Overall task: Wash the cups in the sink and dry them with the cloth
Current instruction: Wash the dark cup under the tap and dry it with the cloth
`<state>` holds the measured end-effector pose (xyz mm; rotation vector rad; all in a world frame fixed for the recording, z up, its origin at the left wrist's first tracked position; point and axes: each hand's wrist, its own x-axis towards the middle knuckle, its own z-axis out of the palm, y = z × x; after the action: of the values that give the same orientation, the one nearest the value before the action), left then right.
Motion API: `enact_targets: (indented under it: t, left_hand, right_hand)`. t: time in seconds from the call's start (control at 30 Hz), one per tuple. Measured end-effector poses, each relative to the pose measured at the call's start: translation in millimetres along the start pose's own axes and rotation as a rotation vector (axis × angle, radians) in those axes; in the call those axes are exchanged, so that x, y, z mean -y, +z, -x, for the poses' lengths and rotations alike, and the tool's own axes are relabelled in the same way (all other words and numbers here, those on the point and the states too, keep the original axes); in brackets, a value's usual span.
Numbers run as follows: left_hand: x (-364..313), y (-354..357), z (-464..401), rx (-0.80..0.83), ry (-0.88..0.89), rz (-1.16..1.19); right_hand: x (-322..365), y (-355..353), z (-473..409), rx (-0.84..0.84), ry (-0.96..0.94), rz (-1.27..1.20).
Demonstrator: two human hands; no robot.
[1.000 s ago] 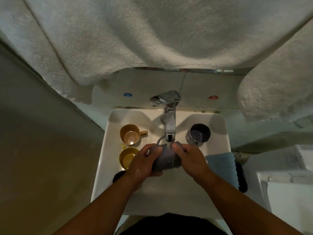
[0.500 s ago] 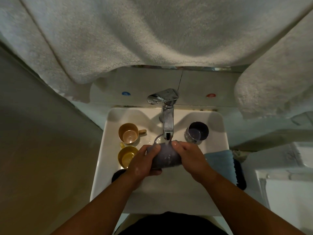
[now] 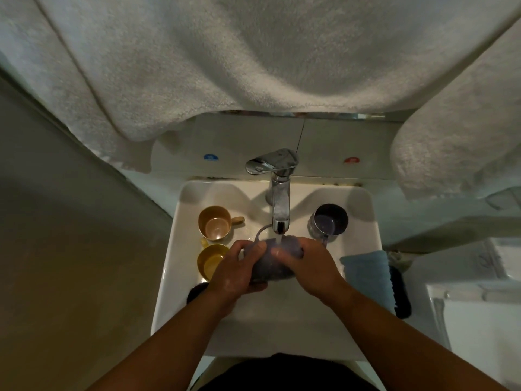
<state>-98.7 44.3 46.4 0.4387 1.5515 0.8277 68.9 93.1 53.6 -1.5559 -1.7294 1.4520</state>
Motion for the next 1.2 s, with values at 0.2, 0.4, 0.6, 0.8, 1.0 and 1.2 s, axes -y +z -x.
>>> enact_targets:
  t: [0.2,0.4,0.6,0.8,1.0,1.2]
  left_hand:
    - [3,-1,4,0.061,0.001,0.037]
    - [0,2,2,0.032,0.036,0.023]
    - [-4,-1,0,0.005,0.022,-0.013]
    - [-4,1,-1,-0.012,-0.007,0.02]
    - [-6,-3,0,0.091,0.024,0.059]
    - [-2,-12,2,0.211,0.161,-0.07]
  right_hand:
    - [3,-1,0,0.061,-0.003,-0.084]
    - [-2,-2,-6,-0.085,-0.036,0.038]
    - [-5,-4,-4,-0.009,-0.037,0.052]
    - [-6,-3,-1,0.094,-0.014,0.056]
    - [3,-4,-2,-0.076,0.053,-0.004]
    - [7,-10,-1,-0.076,0.226,-0.233]
